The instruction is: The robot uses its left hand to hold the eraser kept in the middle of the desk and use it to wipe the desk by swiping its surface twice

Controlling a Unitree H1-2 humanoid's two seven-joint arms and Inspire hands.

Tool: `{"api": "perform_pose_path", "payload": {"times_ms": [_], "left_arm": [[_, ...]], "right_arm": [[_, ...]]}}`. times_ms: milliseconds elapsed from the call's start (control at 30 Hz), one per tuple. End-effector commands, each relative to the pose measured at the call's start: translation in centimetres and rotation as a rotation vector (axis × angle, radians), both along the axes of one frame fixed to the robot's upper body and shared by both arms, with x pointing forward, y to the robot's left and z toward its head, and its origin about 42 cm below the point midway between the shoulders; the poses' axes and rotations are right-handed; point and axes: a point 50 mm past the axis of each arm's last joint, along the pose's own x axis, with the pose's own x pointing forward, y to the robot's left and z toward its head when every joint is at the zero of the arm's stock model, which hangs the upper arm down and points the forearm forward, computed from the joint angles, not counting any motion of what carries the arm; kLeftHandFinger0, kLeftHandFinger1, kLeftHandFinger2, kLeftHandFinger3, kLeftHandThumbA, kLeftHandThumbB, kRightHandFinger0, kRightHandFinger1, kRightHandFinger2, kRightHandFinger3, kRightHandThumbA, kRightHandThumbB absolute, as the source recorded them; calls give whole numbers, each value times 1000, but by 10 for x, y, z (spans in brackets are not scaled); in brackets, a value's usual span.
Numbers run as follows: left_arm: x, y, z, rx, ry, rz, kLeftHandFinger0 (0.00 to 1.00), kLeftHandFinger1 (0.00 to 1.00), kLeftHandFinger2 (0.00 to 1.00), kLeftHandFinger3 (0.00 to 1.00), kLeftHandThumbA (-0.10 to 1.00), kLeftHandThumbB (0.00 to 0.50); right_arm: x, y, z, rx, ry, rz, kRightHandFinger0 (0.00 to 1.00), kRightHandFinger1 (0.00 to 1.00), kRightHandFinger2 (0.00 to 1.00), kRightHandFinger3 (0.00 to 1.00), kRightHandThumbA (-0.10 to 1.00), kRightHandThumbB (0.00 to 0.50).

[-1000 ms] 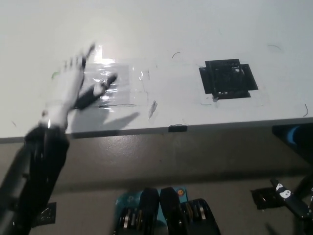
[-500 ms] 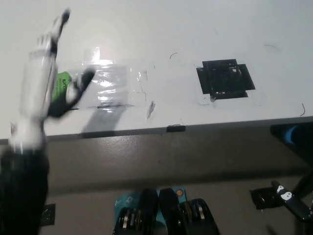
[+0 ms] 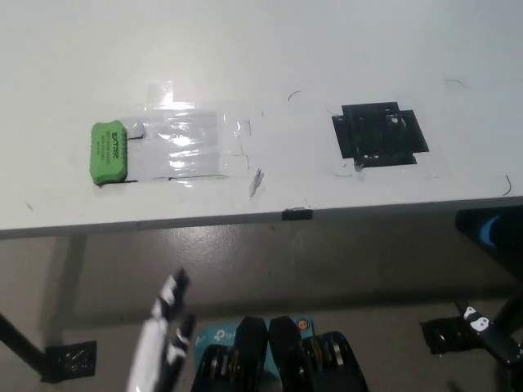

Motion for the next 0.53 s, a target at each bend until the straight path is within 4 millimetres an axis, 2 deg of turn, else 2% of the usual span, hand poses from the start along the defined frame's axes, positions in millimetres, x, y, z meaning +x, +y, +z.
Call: {"api": "perform_pose_path", "payload": {"times_ms": [0,33,67,100,167,200,233,267,367,400,500], "left_arm": [[10,-3,2,-59,-76,-8,1000,1000,1000,1000,1000,169],[13,-3,1,-58,-78,12,1000,1000,1000,1000,1000,161],[19,0,-6,-77,-53,50,1000,1000,1000,1000,1000,75],[21,0,-7,-87,-27,48,1000,1000,1000,1000,1000,77],[25,2,-10,-134,47,56,1000,1000,1000,1000,1000,139],[28,3,-11,-127,54,58,1000,1000,1000,1000,1000,149],[30,4,-12,-117,58,62,1000,1000,1000,1000,1000,135],[37,8,-15,-94,55,75,1000,1000,1000,1000,1000,153],[41,10,-17,-115,48,80,1000,1000,1000,1000,1000,164],[42,11,-16,-136,71,94,1000,1000,1000,1000,1000,194],[44,14,-13,-143,86,96,1000,1000,1000,1000,1000,190]], "right_arm": [[9,-1,16,-7,-58,20,1000,1000,1000,1000,1000,113],[11,-2,17,-6,-61,19,1000,1000,1000,1000,1000,109],[13,-2,18,-4,-67,14,1000,1000,1000,1000,1000,95],[14,-2,18,-7,-71,13,1000,1000,1000,1000,1000,93],[14,-1,18,-17,-62,15,1000,1000,1000,1000,1000,87],[14,-1,18,-5,-69,15,1000,1000,1000,1000,1000,96],[14,0,18,6,-70,14,1000,1000,1000,1000,1000,77],[14,0,17,20,-71,14,1000,1000,1000,1000,1000,64],[14,0,17,17,-70,15,1000,1000,1000,1000,1000,43],[15,0,18,12,-67,21,1000,1000,1000,1000,1000,36],[13,2,17,8,-64,21,1000,1000,1000,1000,1000,20]]}}
